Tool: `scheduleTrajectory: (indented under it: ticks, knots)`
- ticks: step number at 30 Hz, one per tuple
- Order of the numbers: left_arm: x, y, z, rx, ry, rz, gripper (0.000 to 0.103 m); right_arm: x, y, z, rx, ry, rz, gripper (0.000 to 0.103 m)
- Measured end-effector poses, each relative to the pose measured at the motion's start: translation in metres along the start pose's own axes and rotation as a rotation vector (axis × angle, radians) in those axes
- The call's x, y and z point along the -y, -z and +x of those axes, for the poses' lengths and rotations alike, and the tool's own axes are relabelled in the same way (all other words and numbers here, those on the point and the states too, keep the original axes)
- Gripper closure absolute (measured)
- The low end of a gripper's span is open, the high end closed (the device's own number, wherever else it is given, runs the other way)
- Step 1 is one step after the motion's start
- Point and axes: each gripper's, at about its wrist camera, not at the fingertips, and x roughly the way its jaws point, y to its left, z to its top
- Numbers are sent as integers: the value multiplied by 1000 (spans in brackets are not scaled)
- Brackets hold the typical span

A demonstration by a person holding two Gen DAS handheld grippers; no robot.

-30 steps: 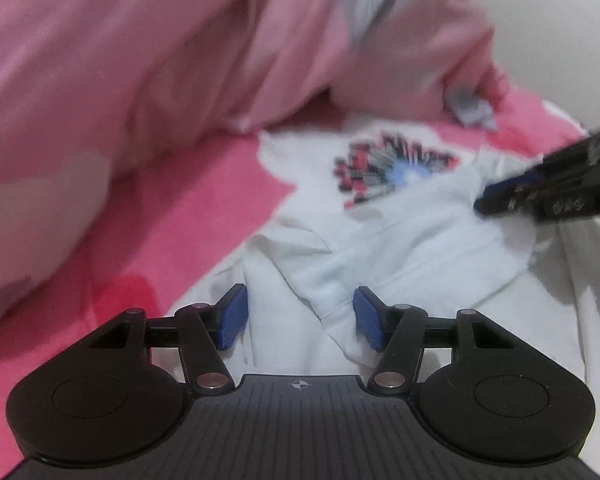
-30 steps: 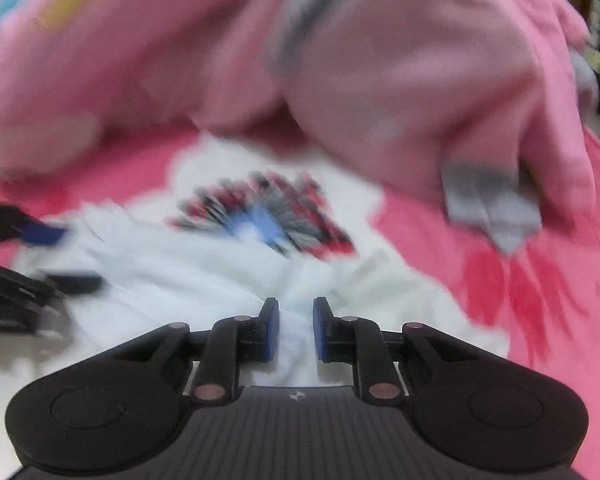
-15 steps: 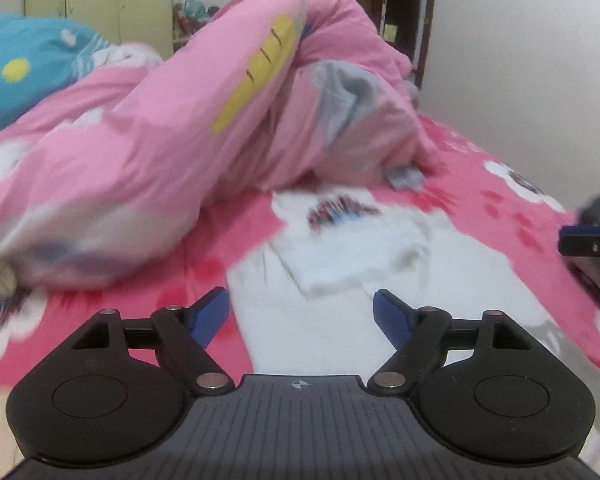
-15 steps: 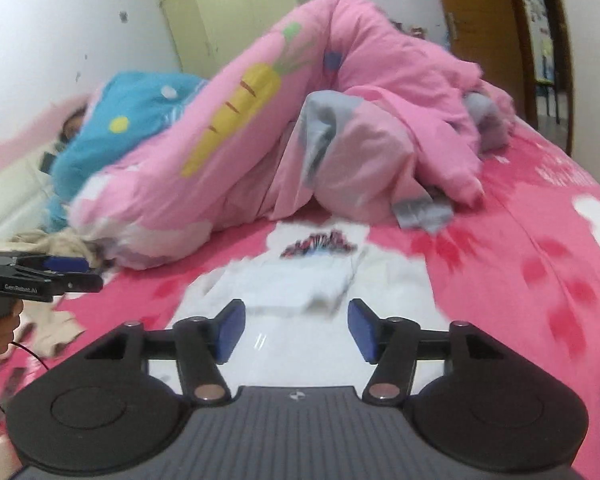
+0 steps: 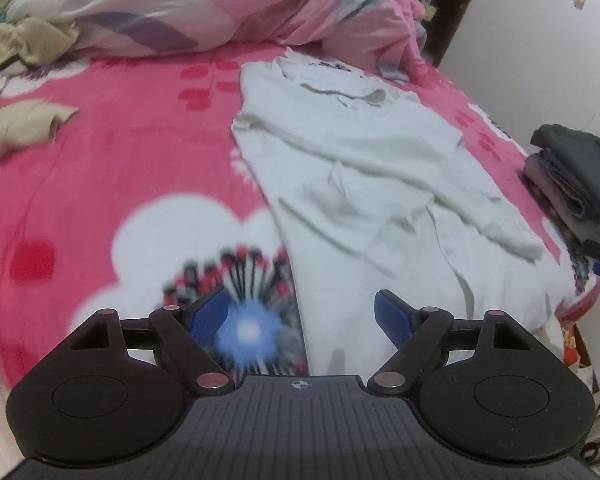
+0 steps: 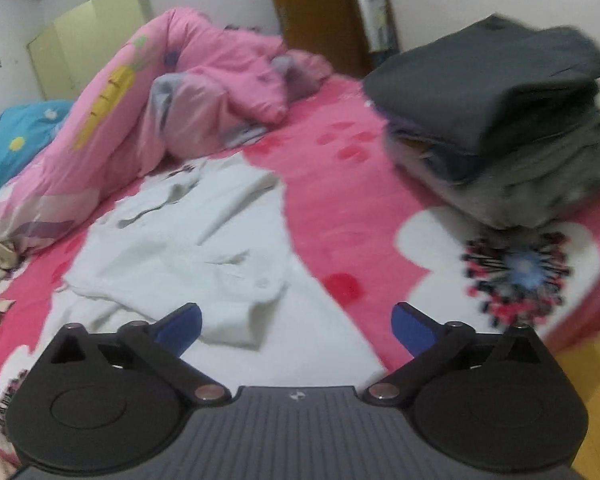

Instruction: Fold clothes

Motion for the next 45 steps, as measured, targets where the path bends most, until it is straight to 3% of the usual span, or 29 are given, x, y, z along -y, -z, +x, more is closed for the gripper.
scheduleTrajectory:
  ticks: [7, 11, 14, 16, 19, 22, 28, 31, 33, 35, 36, 45]
  knots:
    - [7, 39, -3, 8, 47, -32, 18, -12, 25, -12, 16, 160, -71, 0]
    - [11, 47, 4, -4, 55, -32, 18, -29, 32, -14, 28, 262, -210, 0]
    - [15, 49, 8, -3, 33, -30, 18, -40, 36, -16, 88, 349, -329, 0]
    - [15, 50, 13, -15, 14, -51, 18, -46, 37, -20, 137, 359, -392, 0]
    - [14, 55, 19, -33, 1, -100, 18, -44, 34, -25, 178, 256, -420, 0]
    - [17, 59, 22, -45, -3, -97, 19, -38, 29, -22, 148, 176, -381, 0]
    - [24, 62, 21, -40, 3, -63, 33, -5, 15, -13, 103, 93, -129, 0]
    - [24, 62, 21, -35, 7, -64, 42, 20, 11, -12, 108, -11, 16, 1]
    - [22, 61, 23, -39, 4, -69, 47, 33, 9, -9, 100, -74, 78, 5]
    - [21, 59, 23, -33, 3, -81, 50, 41, 8, -5, 90, -114, 109, 21]
    - [20, 59, 23, -30, 3, -86, 50, 43, 7, -2, 81, -137, 121, 24]
    - [19, 44, 20, 89, 10, -55, 50, 44, 12, 8, 50, -183, 150, 26]
